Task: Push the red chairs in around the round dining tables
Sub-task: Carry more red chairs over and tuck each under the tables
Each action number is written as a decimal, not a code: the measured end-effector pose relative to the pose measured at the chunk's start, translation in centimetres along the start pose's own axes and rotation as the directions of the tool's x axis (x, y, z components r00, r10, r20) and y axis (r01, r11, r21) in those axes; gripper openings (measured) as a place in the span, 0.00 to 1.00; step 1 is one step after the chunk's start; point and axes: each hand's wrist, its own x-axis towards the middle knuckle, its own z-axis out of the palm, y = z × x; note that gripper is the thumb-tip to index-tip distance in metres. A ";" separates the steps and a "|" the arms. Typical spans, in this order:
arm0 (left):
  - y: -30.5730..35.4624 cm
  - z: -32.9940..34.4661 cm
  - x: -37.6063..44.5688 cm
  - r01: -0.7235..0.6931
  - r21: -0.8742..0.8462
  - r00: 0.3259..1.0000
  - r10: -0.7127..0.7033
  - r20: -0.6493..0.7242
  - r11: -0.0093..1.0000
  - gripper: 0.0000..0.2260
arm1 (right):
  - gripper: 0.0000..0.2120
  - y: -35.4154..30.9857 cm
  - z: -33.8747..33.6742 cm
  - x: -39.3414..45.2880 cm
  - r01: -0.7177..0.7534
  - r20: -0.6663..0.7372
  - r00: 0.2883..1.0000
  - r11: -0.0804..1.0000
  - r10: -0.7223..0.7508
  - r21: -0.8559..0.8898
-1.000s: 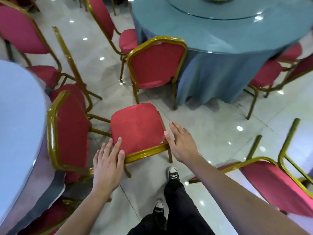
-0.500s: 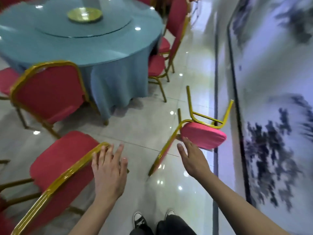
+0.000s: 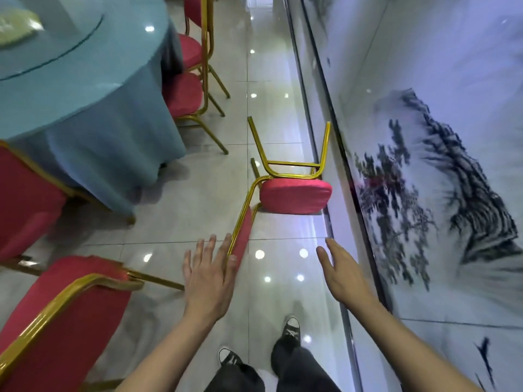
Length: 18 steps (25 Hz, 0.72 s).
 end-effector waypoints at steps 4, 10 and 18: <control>1.0 3.0 3.6 -0.002 0.100 0.995 -0.008 0.096 0.995 0.33 | 0.33 1.2 2.2 3.8 -0.021 0.071 0.997 0.999 0.017 0.050; -2.5 10.7 9.8 -0.034 0.205 0.940 -0.038 0.338 0.978 0.27 | 0.31 2.4 10.7 8.1 -0.185 0.211 0.965 0.972 0.153 0.143; -13.7 29.5 22.9 -0.245 0.295 0.910 0.114 0.398 0.924 0.31 | 0.32 5.6 30.8 19.3 -0.379 0.227 0.918 0.889 0.325 0.257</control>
